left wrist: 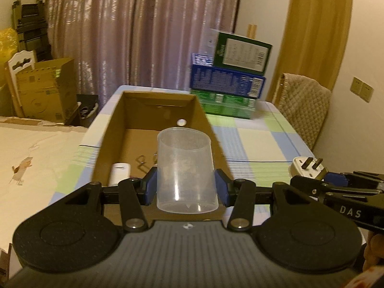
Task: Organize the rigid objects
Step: 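Carry the clear cup and white plug over the box with both tools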
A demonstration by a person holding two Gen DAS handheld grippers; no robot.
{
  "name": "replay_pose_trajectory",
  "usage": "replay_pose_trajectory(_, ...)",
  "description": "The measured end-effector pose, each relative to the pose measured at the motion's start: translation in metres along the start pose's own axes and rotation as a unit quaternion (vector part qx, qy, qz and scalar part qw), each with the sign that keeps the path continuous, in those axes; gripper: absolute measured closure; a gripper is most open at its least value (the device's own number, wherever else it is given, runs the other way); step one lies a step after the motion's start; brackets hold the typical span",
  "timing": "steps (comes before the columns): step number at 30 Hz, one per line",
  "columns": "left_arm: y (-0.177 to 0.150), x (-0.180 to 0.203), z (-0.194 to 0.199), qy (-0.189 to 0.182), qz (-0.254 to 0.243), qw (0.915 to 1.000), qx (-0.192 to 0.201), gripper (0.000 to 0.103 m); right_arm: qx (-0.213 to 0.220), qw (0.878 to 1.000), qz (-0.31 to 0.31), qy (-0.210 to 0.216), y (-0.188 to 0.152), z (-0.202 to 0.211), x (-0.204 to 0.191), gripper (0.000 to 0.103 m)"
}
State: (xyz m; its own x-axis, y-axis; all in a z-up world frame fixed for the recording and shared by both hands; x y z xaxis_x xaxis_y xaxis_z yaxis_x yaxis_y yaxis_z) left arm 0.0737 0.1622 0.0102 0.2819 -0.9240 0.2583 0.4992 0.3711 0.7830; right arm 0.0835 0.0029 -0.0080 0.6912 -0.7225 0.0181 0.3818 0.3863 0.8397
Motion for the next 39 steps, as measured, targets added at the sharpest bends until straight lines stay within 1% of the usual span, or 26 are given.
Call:
replay_pose_trajectory(9,0.006,-0.029,0.006,0.02,0.012,0.9997,0.003,0.058,0.003,0.999,0.023,0.027,0.012,-0.015,-0.028,0.063)
replay_pose_trajectory(19,0.01,-0.042,0.004,0.026,0.017,0.9995,-0.001,0.058,0.002,0.998,0.04,0.041,0.019,-0.029,-0.045,0.063)
replay_pose_trajectory(35,0.011,-0.047,-0.011,0.026,0.02,0.9994,-0.011,0.058,-0.007,0.998,0.044,0.049,0.022,-0.049,-0.05,0.063)
replay_pose_trajectory(39,0.016,-0.048,-0.017,0.025,0.017,0.9995,-0.012,0.058,-0.007,0.998,0.044,0.051,0.027,-0.056,-0.048,0.063)
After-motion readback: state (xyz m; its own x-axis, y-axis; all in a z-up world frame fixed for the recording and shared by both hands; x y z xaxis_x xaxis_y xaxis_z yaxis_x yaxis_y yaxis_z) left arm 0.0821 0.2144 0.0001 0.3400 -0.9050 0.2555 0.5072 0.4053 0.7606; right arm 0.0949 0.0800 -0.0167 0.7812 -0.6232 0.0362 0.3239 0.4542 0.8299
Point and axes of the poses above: each gripper's, at about its wrist camera, not at the fingertips, and z roughly against the way its jaws point, x to its right, y to its top, the point moved 8 cm from there along -z, roughly the way its jaws point, and after that the axes turned 10 degrees about z, right-handed, at the moved point
